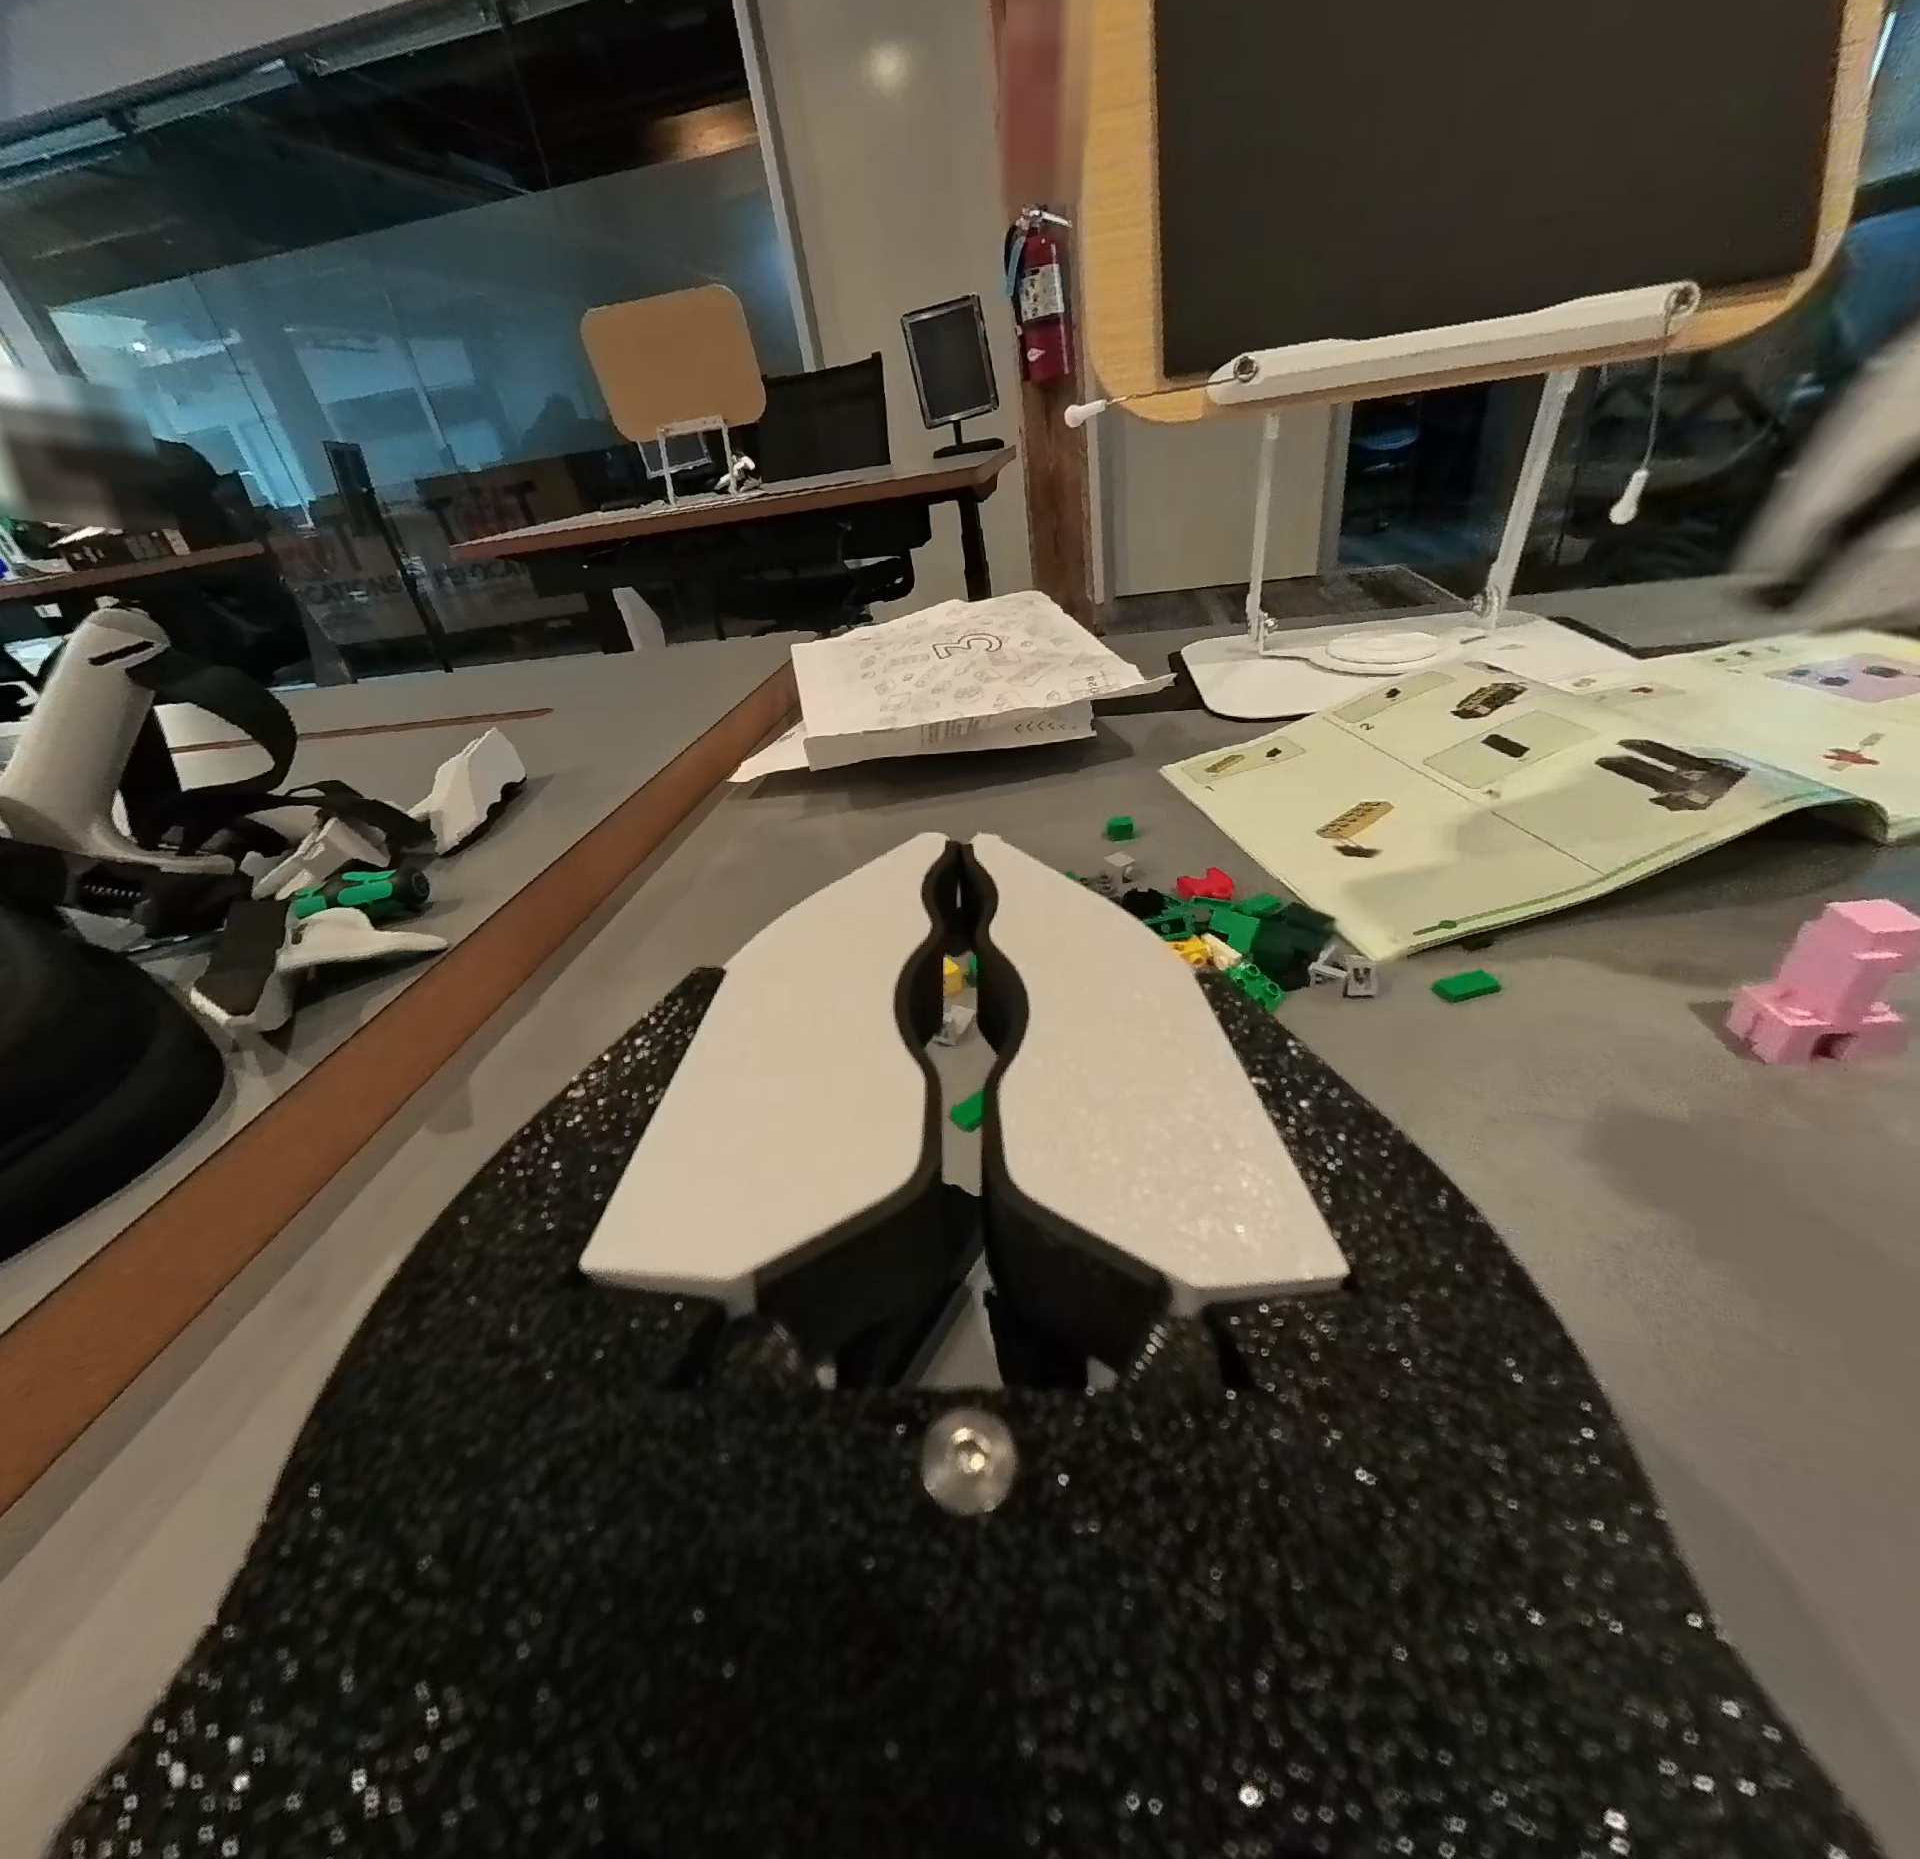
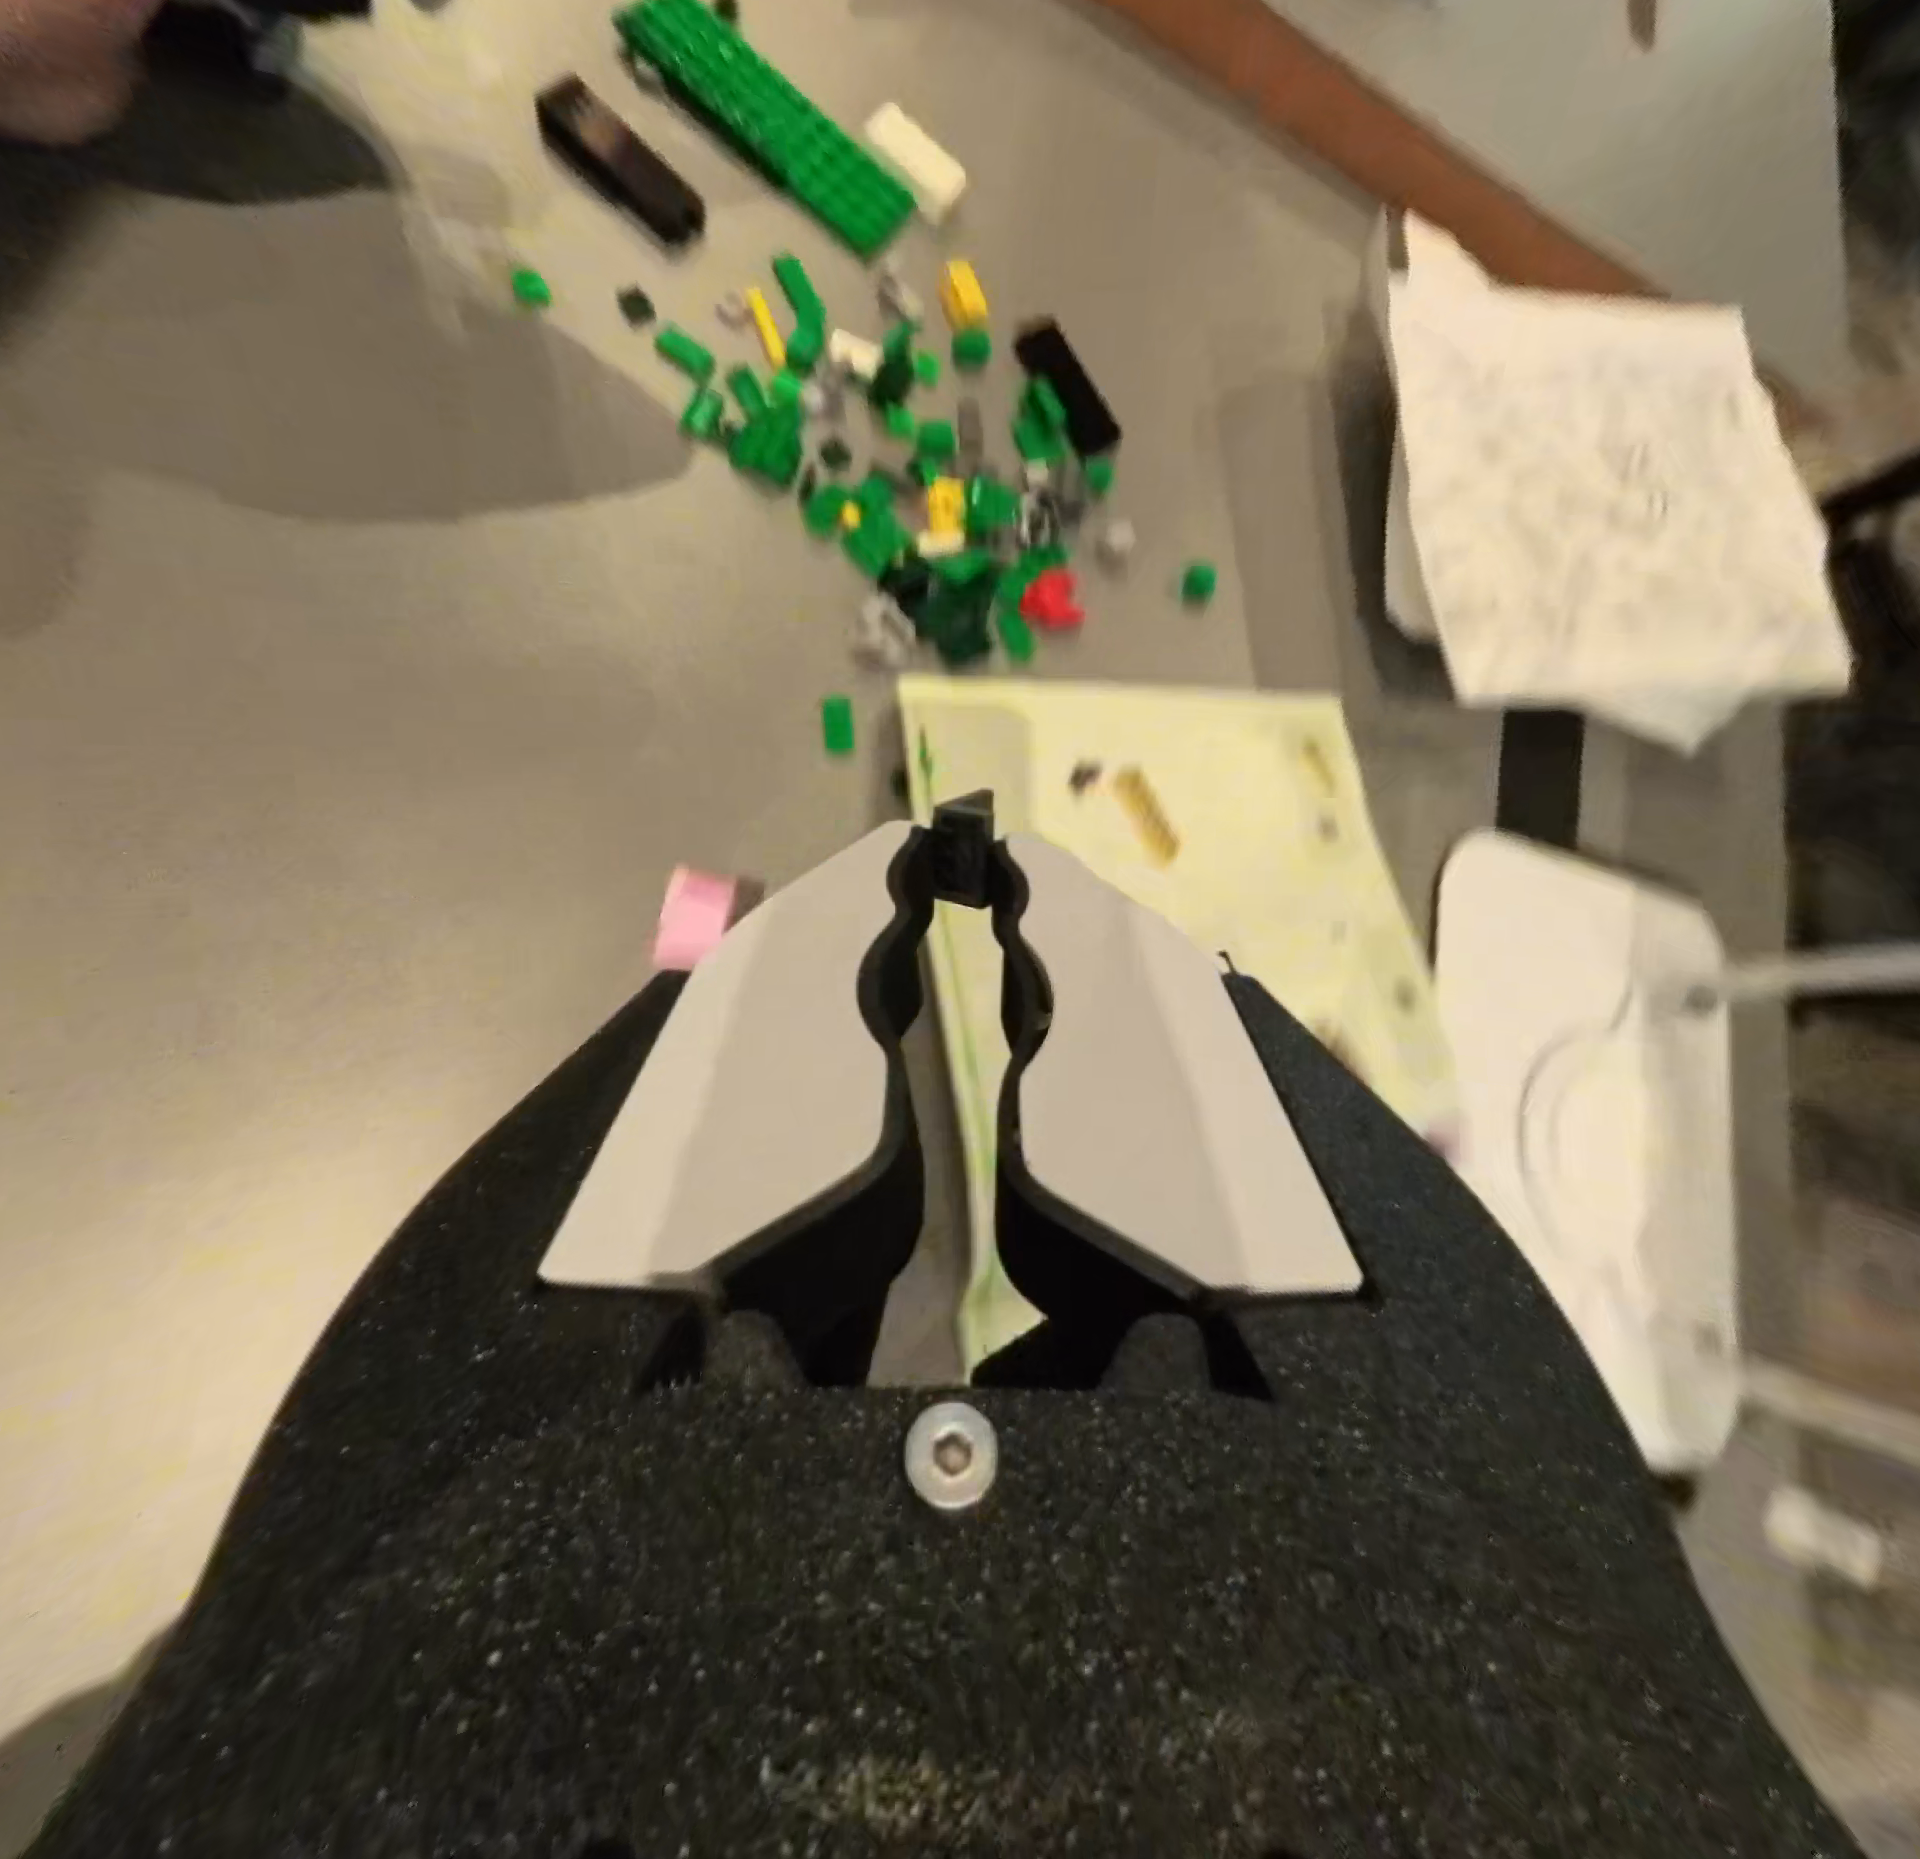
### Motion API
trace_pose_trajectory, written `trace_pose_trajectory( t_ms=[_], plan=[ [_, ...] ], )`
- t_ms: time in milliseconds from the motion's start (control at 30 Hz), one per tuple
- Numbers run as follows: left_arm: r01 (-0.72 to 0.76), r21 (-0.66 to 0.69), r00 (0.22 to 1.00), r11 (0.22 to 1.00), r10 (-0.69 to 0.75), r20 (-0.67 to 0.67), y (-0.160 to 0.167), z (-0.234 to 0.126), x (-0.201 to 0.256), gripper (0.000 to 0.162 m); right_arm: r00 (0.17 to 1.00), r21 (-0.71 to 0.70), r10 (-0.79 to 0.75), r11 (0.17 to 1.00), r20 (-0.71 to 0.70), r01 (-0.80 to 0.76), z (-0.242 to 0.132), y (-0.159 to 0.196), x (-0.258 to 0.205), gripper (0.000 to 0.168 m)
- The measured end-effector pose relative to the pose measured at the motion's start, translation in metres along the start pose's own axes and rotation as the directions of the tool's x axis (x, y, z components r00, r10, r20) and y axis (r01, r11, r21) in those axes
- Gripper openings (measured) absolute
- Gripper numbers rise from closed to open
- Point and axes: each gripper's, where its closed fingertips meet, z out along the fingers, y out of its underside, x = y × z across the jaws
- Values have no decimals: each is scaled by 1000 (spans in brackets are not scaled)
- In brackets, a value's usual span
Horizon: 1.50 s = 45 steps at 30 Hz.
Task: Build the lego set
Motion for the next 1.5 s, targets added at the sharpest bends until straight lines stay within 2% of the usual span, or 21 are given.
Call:
trace_pose_trajectory(
  t_ms=[200,300,433,667,1033,1500],
  plan=[
    [17,11,1000,1000,-17,-3,-1,-1,-1,0,949,-126,241,955,-203,-270,-78,97,-22,10],
    [-19,-4,1000,1000,19,-17,1,1,4,0,910,-174,329,910,-254,-377,-105,135,-40,10],
    [-32,-6,999,999,32,-21,1,1,6,0,892,-274,363,859,-270,-432,-124,174,-65,10],
    [-41,-1,999,999,41,-27,0,0,7,0,888,-420,352,787,-295,-452,-139,216,-89,10],
    [-44,15,999,999,44,-21,-2,-1,7,0,890,-459,345,765,-299,-451,-133,232,-100,10],
    [-57,2,998,998,57,-29,0,0,9,0,876,-449,380,754,-296,-479,-134,236,-106,10]
  ],
)
